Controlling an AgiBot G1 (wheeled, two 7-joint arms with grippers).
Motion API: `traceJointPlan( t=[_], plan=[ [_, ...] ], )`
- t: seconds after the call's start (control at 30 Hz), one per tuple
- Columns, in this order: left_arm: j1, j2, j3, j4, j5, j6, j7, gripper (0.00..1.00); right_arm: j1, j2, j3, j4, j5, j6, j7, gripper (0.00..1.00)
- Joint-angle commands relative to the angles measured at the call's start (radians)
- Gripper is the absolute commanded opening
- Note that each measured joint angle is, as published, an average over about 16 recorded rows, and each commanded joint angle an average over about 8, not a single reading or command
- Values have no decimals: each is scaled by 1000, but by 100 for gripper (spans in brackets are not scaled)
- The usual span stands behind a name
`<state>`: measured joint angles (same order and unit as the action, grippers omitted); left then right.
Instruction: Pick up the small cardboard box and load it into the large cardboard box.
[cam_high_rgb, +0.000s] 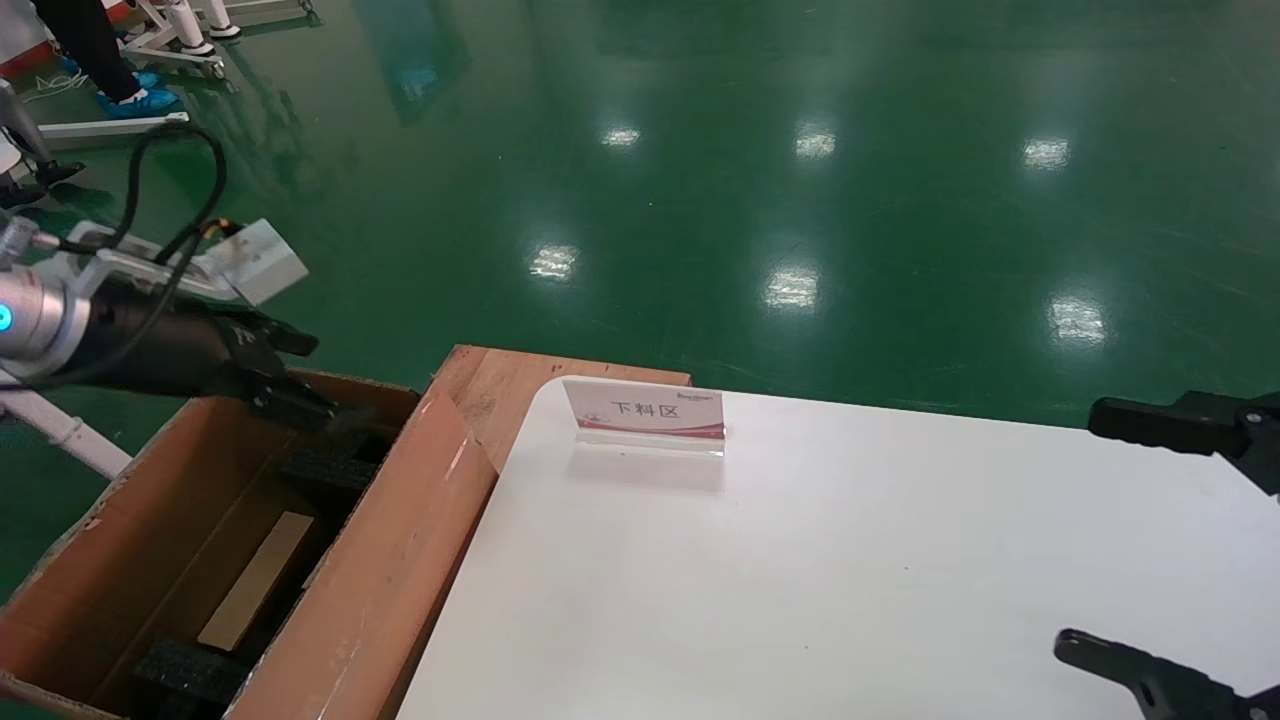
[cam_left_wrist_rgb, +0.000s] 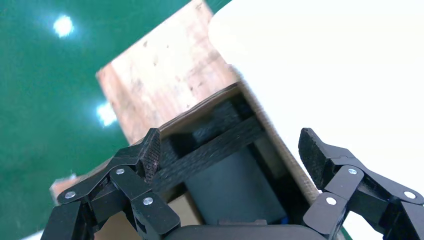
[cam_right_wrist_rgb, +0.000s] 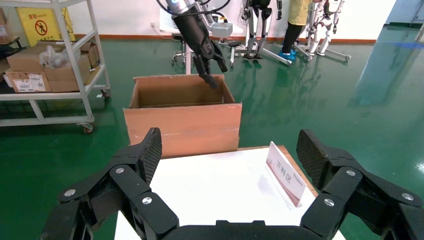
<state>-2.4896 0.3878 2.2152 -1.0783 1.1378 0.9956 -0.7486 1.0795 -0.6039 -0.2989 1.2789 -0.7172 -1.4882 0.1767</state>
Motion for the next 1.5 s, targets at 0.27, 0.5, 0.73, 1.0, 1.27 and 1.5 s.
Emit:
traceJointPlan(
  t=[0.27, 0.5, 0.73, 1.0, 1.27, 1.5],
  plan=[
    [56, -30, -133, -113, -9, 14, 31, 100, 0, 0, 0, -1, 0, 0, 0, 100],
    [226, 2, -359, -124, -59, 75, 97, 100, 0, 0, 1, 0, -1, 0, 0, 100],
    [397, 34, -586, -136, -109, 136, 164, 100, -1, -1, 3, 0, -2, -1, 1, 100],
    [592, 70, -844, -150, -166, 206, 240, 100, -2, -2, 6, 1, -4, -2, 3, 100],
    [788, 107, -1104, -163, -223, 276, 316, 100, -2, -3, 8, 2, -6, -3, 4, 100],
    [958, 138, -1330, -175, -273, 337, 383, 100, -3, -4, 10, 3, -7, -4, 6, 100]
  ],
)
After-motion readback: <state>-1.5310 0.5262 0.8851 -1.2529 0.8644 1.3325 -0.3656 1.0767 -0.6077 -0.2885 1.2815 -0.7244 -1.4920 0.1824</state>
